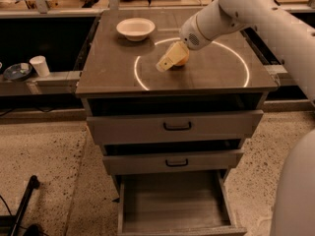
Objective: Place orange into bottom drawer
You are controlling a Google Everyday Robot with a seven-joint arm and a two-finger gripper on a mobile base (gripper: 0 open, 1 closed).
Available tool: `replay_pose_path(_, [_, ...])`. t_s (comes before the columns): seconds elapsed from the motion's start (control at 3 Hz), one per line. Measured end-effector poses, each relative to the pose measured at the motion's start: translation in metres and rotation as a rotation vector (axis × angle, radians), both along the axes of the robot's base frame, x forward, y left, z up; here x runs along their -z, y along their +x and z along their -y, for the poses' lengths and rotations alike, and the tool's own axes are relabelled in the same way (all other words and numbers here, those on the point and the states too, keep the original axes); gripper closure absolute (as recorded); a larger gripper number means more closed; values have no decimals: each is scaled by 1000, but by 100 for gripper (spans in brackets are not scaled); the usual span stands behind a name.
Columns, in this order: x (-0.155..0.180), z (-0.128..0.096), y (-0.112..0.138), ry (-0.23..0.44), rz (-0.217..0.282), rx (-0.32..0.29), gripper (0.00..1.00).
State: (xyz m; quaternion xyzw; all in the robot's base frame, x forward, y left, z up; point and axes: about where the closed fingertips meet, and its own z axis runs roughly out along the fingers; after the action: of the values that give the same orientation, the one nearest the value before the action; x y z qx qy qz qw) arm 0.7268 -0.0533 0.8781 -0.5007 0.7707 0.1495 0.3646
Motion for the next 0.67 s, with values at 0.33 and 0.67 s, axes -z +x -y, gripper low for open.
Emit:
replay_pose_path(0.33, [13,8,10,12,-11,16,17])
replay_pose_path(0.67, [26,15,17,30,-16,11,48])
